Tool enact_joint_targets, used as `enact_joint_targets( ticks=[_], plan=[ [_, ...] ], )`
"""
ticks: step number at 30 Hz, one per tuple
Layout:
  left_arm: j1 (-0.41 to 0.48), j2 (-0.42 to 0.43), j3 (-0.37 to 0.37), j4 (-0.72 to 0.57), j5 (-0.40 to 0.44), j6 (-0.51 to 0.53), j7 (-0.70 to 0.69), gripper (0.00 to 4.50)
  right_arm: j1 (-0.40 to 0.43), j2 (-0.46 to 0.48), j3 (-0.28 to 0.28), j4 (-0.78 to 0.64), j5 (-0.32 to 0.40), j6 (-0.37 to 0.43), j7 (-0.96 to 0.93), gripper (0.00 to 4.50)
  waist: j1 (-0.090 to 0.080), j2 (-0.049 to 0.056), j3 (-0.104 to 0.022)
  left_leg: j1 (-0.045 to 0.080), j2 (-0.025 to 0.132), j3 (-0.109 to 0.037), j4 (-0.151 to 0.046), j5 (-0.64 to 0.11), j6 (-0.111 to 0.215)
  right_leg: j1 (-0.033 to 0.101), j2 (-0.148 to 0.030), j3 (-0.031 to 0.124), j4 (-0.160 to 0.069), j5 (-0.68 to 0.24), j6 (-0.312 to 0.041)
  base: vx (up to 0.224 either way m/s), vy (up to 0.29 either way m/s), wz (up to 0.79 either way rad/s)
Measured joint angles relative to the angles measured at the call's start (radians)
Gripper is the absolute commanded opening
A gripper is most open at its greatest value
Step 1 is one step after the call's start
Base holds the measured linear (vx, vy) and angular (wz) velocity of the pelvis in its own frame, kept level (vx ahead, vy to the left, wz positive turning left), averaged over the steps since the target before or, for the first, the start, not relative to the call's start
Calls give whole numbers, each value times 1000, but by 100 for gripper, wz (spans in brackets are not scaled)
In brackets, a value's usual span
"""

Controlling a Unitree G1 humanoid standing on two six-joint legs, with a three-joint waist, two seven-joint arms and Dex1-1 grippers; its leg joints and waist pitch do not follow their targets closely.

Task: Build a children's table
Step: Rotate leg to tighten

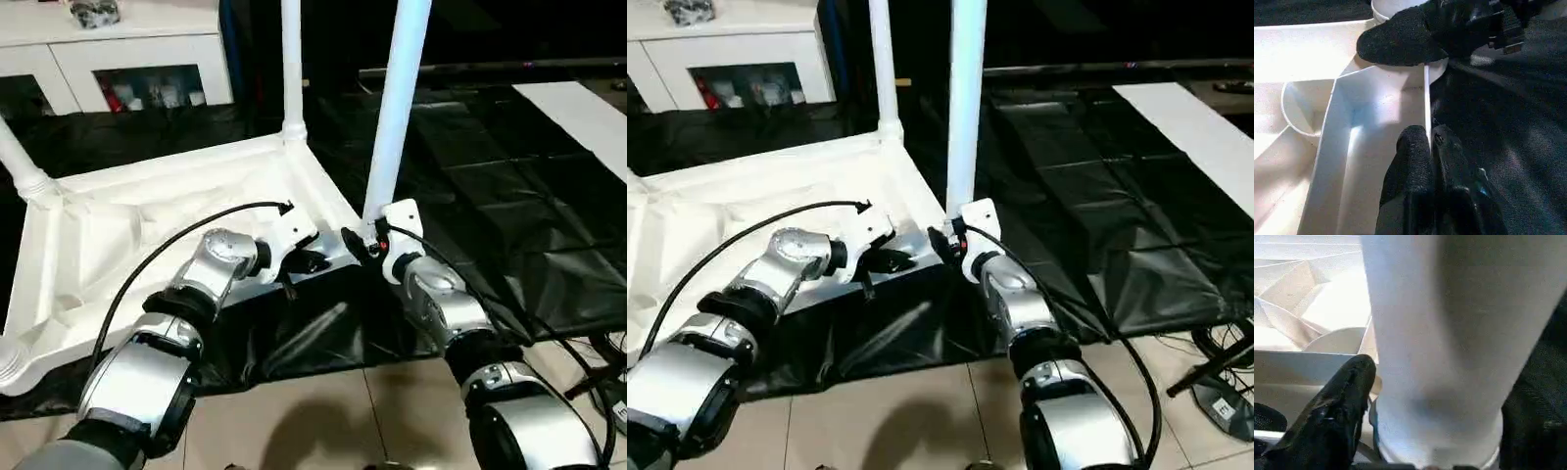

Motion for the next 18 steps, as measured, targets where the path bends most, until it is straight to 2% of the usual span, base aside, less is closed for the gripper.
enact_joint_targets(
  ticks=[4,8,10,14,17,18],
  plan=[
    [8,15,0,-11,-13,-25,-59,0,10,-50,33,-17,0,-18,141,390,4,0,0,-4,1,0,0,-1,4,-3,0,-2,-1,0,0,0,0,0],
    [26,42,-3,-24,-29,-53,-150,0,47,-105,60,-64,12,-32,326,390,24,0,0,-4,2,0,0,0,9,-4,1,-2,0,-1,0,0,0,0],
    [28,56,-12,-24,-29,-73,-189,0,65,-130,78,-88,26,-33,410,390,28,0,0,-4,2,1,0,0,8,-4,1,-2,0,-1,1,0,0,0],
    [35,91,-26,-24,-29,-109,-301,0,122,-211,124,-188,53,-12,649,390,40,0,0,-4,2,1,3,-2,4,-1,0,-2,0,-1,0,0,0,0],
    [35,103,-35,-24,-29,-118,-352,0,136,-243,151,-229,68,8,739,390,46,0,0,-4,2,1,5,-2,4,-1,0,0,1,-1,0,0,0,0],
    [35,104,-38,-24,-29,-120,-365,0,137,-248,158,-237,71,16,759,363,48,0,0,-4,2,1,5,-2,4,-1,0,0,2,-1,0,0,0,0]
  ],
)
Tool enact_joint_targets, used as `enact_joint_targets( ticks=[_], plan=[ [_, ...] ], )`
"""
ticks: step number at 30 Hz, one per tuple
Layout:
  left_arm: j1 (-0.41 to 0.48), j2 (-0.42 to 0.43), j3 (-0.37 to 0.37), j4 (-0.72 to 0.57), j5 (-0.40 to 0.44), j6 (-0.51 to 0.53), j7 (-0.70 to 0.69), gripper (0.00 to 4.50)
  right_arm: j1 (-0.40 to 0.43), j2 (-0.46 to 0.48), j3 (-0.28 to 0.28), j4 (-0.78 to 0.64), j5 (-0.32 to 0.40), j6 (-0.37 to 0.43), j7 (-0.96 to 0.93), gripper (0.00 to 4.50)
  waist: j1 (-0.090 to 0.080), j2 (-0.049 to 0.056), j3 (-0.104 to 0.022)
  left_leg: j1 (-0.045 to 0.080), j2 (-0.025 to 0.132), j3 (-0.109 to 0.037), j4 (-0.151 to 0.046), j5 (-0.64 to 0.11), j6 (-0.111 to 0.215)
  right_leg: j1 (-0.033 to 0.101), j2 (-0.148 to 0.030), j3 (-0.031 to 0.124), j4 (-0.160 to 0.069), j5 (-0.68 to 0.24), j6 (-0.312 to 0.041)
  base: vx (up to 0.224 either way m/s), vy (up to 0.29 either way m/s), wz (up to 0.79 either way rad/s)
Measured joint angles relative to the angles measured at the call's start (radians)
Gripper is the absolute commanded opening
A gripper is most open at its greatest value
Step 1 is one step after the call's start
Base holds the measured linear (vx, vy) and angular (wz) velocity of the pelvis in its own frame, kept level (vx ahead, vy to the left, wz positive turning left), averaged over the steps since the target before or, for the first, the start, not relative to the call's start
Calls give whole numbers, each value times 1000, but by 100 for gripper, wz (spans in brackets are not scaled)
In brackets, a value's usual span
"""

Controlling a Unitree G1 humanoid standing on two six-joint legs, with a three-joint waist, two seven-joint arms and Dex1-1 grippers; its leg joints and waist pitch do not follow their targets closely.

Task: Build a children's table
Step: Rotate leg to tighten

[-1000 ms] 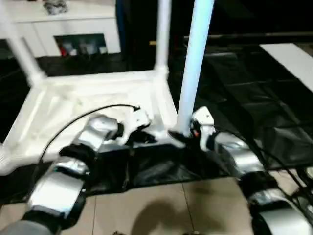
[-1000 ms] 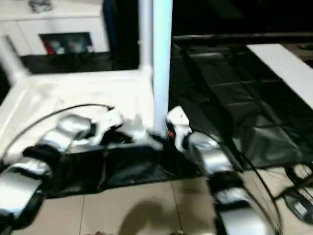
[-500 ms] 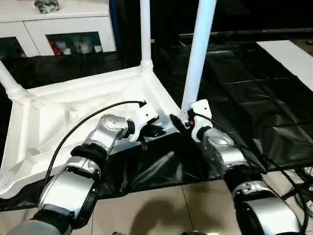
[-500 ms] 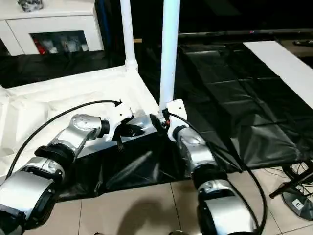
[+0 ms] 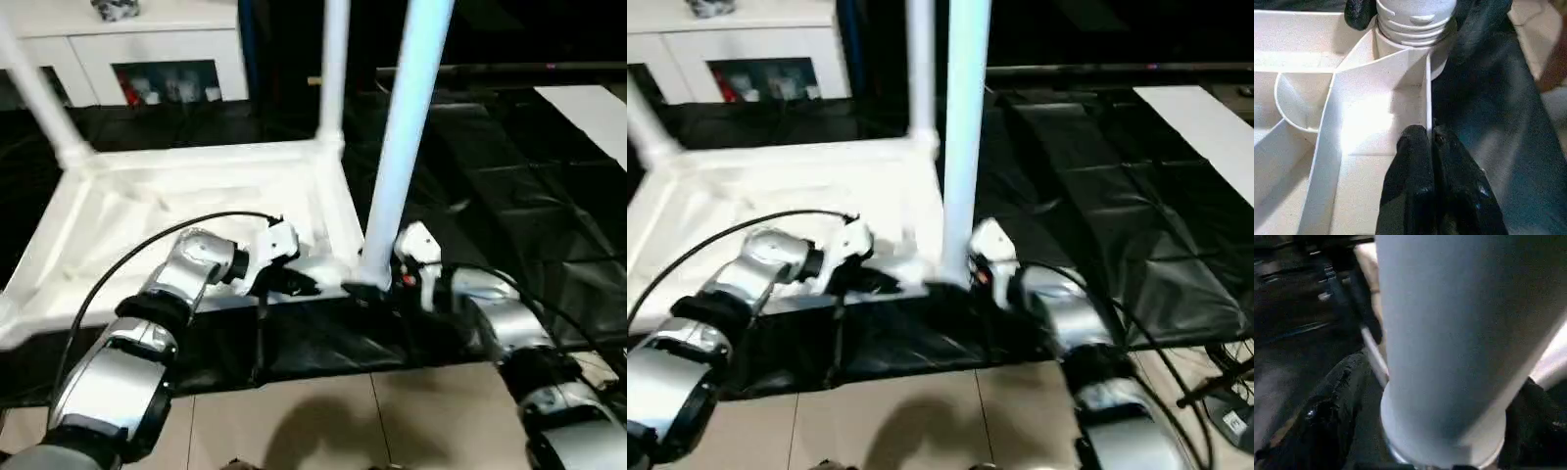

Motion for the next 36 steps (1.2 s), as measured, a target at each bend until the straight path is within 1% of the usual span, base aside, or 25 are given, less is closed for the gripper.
enact_joint_targets(
  ticks=[3,4,5,7,9,10,13,16,18,22,26,28,32,34,35,36],
  plan=[
    [0,10,-7,-1,-3,-2,-54,0,16,-21,11,-39,10,28,63,351,9,0,0,0,0,0,0,0,0,0,0,0,1,0,0,0,0,0],
    [0,12,-8,-1,-3,-3,-66,0,16,-24,15,-44,10,32,78,340,9,0,0,0,0,0,0,0,0,0,0,0,1,0,0,0,0,0],
    [0,15,-10,-1,-3,-5,-76,0,17,-26,20,-50,10,39,90,340,9,0,0,0,0,0,0,0,0,0,0,0,1,0,0,0,0,0],
    [0,19,-13,-1,-3,-13,-88,0,18,-29,25,-55,10,40,101,312,9,0,0,0,0,0,0,0,0,0,0,0,1,0,0,0,0,0],
    [0,21,-17,-1,-3,-22,-99,0,23,-34,29,-66,10,42,109,303,10,0,0,0,0,0,0,0,0,0,0,0,1,0,0,0,0,0],
    [0,22,-18,-1,-3,-23,-104,0,25,-34,29,-70,10,45,114,286,10,0,0,0,0,0,0,0,0,0,0,0,1,0,0,0,0,0],
    [0,24,-19,-1,-3,-25,-114,0,30,-36,30,-83,10,54,123,281,10,0,0,0,0,0,0,0,0,0,0,0,1,0,0,0,0,0],
    [1,23,-19,-1,-3,-24,-115,0,39,-29,24,-101,11,82,111,273,9,0,0,0,0,0,0,0,0,0,0,0,1,0,0,0,0,0],
    [1,19,-15,-1,-1,-16,-80,0,43,-4,3,-93,9,84,44,273,6,0,0,1,0,0,1,0,0,0,0,0,2,0,0,0,0,0],
    [-13,2,-9,6,28,14,81,0,19,72,-55,-39,-3,108,-189,272,-4,-1,0,3,0,0,1,0,-1,1,0,1,4,-2,3,0,0,0],
    [-30,-57,4,20,42,85,242,0,-16,146,-107,33,-35,100,-460,272,-24,-3,-2,5,-1,0,2,1,-1,2,0,2,3,-4,7,0,0,0],
    [-32,-84,9,20,44,106,292,0,-27,168,-124,55,-43,94,-555,272,-27,-3,-2,5,-2,0,2,1,-1,3,0,3,2,-4,7,0,0,0],
    [-33,-133,20,22,51,146,402,0,-81,238,-162,140,-55,75,-784,272,-32,-3,-4,6,-2,0,2,1,-1,3,0,3,2,-4,7,0,0,0],
    [-33,-145,20,21,59,151,427,0,-93,250,-170,166,-61,62,-831,272,-36,-3,-5,6,-2,0,2,1,-1,3,0,3,2,-4,7,0,0,0],
    [-33,-147,20,20,61,151,432,0,-93,253,-173,172,-63,52,-841,328,-37,-3,-6,6,-2,-1,2,0,-1,3,0,3,2,-4,7,0,0,0],
    [-33,-147,20,20,61,151,433,0,-93,253,-175,175,-65,42,-841,328,-38,-3,-6,5,-2,-1,2,0,-1,3,0,3,2,-4,7,0,0,0]
  ],
)
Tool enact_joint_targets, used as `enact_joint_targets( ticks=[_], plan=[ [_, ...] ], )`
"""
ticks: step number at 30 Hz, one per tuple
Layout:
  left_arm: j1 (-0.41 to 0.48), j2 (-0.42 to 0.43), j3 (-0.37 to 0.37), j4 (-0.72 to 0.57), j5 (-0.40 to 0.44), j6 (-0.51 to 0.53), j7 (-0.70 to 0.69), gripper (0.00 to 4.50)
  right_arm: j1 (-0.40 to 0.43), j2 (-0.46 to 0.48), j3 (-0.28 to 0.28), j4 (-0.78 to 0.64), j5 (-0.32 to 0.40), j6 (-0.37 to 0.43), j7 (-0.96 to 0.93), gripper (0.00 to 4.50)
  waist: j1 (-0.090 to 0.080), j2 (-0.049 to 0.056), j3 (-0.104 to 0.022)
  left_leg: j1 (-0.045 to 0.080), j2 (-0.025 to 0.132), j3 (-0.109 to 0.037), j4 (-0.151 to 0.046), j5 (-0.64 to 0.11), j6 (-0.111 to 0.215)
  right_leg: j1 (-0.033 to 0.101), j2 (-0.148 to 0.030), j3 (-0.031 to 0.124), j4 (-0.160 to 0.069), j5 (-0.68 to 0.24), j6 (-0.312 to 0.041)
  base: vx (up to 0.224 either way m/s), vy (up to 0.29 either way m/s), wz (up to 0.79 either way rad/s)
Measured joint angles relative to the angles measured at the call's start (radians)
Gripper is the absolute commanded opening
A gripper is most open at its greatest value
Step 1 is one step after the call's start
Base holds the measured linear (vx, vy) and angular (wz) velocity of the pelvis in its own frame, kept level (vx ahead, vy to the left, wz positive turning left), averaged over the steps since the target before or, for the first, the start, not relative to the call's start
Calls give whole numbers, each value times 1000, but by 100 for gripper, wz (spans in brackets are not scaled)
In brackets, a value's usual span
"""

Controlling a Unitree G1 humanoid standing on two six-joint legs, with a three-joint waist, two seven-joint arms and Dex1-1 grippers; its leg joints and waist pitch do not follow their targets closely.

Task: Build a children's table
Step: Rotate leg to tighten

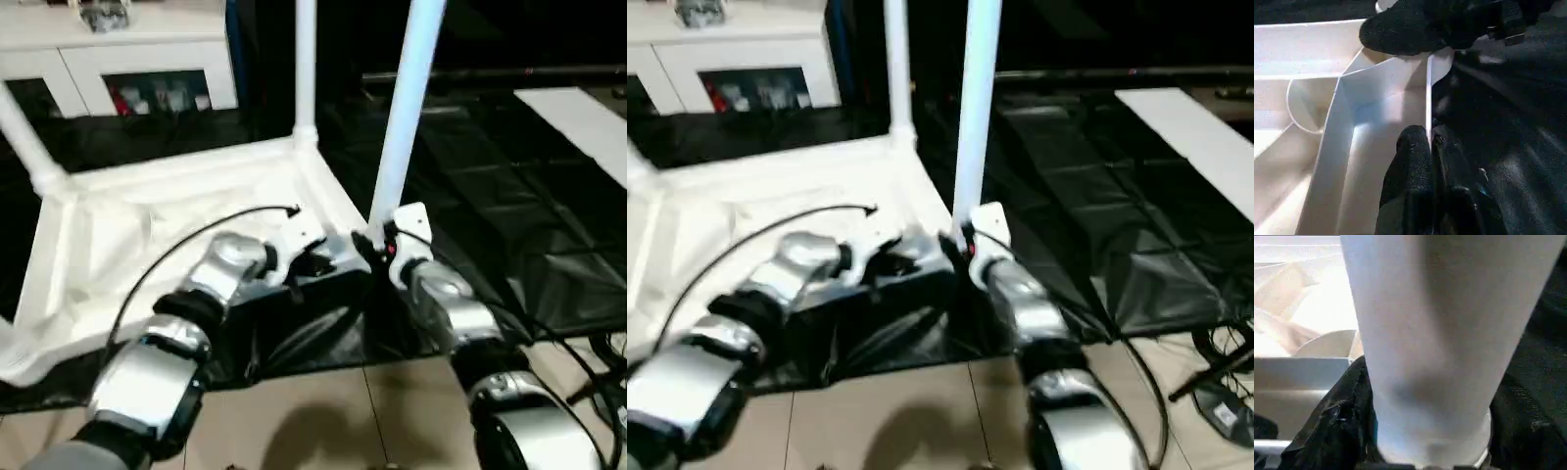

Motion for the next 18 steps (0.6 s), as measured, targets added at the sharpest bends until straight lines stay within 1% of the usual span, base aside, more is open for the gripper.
enact_joint_targets(
  ticks=[1,3,5,7,11,13,14,16,18],
  plan=[
    [0,0,0,-1,0,-1,0,0,0,0,-3,4,-1,-9,3,344,0,0,0,-1,0,0,0,0,0,0,0,0,0,0,0,0,0,0],
    [0,0,0,-1,0,-7,-3,0,0,0,-5,8,-1,-21,17,360,-1,0,0,-1,0,0,0,0,0,0,0,0,-1,0,0,0,0,0],
    [0,6,0,-1,-2,-19,-20,0,6,-18,-4,-2,-1,-24,84,379,-2,0,0,-3,0,0,0,0,0,-1,0,0,-1,1,-2,0,0,0],
    [2,15,0,-1,-5,-35,-44,0,18,-44,9,-20,-1,-24,157,379,-3,0,0,-3,0,0,0,0,0,-1,0,0,-1,3,-5,0,0,0],
    [25,47,10,-16,-43,-73,-136,0,43,-119,63,-62,-2,-47,334,379,-3,0,0,-5,1,0,-2,-3,4,-3,0,-2,-1,3,-4,0,0,0],
    [31,57,9,-23,-50,-86,-183,0,44,-147,85,-71,-2,-65,399,379,2,0,0,-6,2,0,-4,-1,7,-5,1,-3,-1,2,-4,0,0,0],
    [35,67,7,-25,-55,-102,-219,0,47,-168,102,-84,-1,-67,456,379,9,0,0,-6,3,0,-5,0,9,-6,1,-4,-1,1,-4,0,0,0],
    [38,85,7,-26,-61,-112,-261,0,54,-192,108,-94,8,-68,537,379,18,1,0,-6,4,0,-5,0,9,-6,2,-5,0,0,-3,0,0,0],
    [39,108,2,-26,-62,-125,-323,0,71,-216,134,-122,23,-65,636,379,23,1,1,-6,4,0,-5,-1,7,-6,2,-5,1,0,-3,0,0,0]
  ],
)
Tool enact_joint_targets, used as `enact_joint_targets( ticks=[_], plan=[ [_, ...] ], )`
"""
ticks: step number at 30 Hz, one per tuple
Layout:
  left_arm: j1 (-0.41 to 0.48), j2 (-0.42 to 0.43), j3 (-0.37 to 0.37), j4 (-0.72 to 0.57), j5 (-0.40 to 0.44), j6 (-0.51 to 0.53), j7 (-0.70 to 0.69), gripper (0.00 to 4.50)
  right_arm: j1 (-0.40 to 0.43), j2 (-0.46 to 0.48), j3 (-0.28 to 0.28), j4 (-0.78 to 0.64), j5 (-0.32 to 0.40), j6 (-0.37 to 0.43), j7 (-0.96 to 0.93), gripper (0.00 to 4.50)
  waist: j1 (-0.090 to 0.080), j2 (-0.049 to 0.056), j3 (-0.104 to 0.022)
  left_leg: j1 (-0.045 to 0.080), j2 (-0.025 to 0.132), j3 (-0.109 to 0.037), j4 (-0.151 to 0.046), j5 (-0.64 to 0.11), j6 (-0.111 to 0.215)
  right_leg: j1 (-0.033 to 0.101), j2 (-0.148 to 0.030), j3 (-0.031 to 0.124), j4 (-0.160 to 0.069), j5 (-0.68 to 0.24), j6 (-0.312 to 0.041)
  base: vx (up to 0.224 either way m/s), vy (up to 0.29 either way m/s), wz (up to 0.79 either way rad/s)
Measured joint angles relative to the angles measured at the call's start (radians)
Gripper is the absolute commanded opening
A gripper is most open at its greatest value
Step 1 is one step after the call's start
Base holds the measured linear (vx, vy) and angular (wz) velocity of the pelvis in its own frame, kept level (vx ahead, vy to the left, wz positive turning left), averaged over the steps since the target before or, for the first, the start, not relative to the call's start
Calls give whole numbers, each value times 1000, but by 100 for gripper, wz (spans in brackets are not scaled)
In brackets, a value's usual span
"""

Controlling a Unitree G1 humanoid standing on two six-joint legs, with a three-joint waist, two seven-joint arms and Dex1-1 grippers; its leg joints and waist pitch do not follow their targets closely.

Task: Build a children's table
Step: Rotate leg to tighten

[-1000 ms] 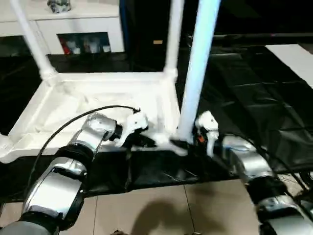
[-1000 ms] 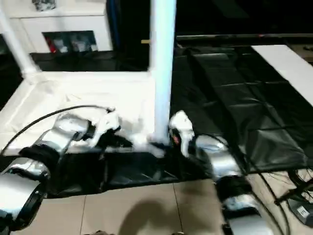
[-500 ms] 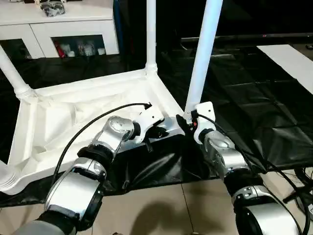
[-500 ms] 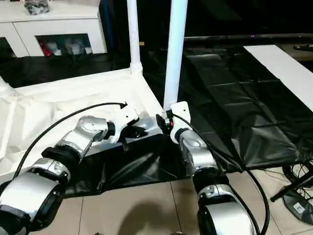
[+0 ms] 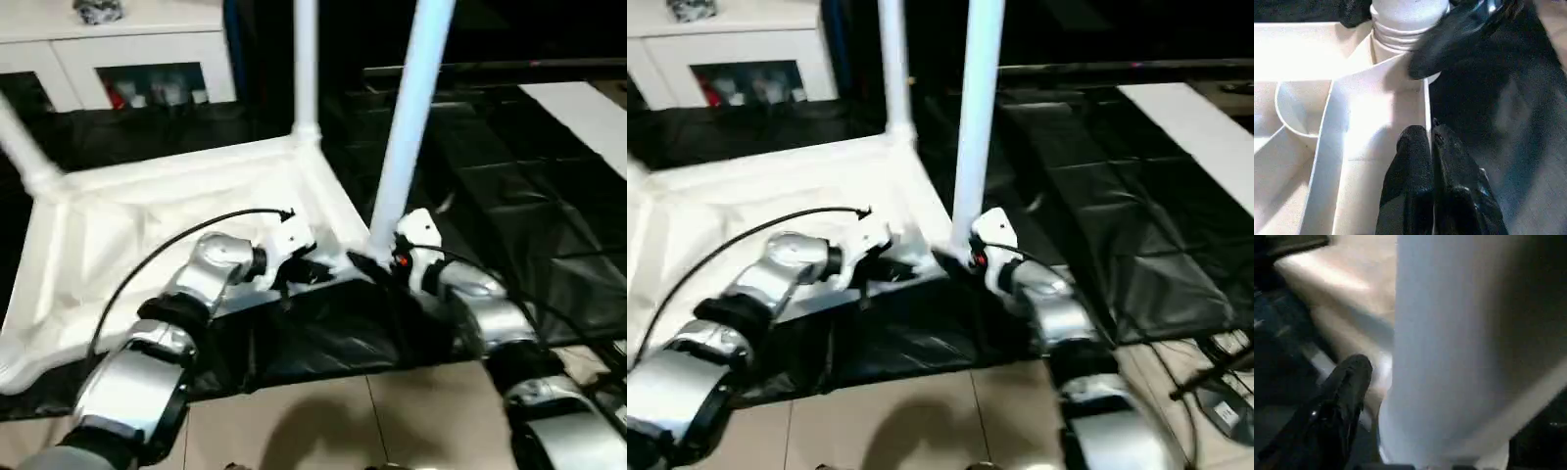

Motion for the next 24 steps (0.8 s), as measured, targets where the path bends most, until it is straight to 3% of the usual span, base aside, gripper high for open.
enact_joint_targets(
  ticks=[6,11,18,24],
  plan=[
    [4,31,-18,0,-3,-22,-116,0,29,-68,50,-78,10,28,211,379,5,0,0,0,-2,1,5,-2,-4,3,-2,3,0,1,-1,0,0,0],
    [12,52,-25,0,-8,-38,-184,0,34,-87,70,-93,35,50,310,351,9,0,0,2,-1,1,5,-2,-4,5,-2,3,0,1,-1,0,0,0],
    [12,62,-29,0,-8,-50,-233,0,42,-88,79,-119,41,69,353,288,17,0,0,2,-1,1,4,-2,-4,5,-2,3,0,1,-1,0,0,0],
    [12,62,-32,0,-8,-55,-233,0,49,-78,77,-131,43,82,346,270,18,0,0,2,-1,1,4,-2,-4,5,-2,3,0,1,-1,0,0,0]
  ],
)
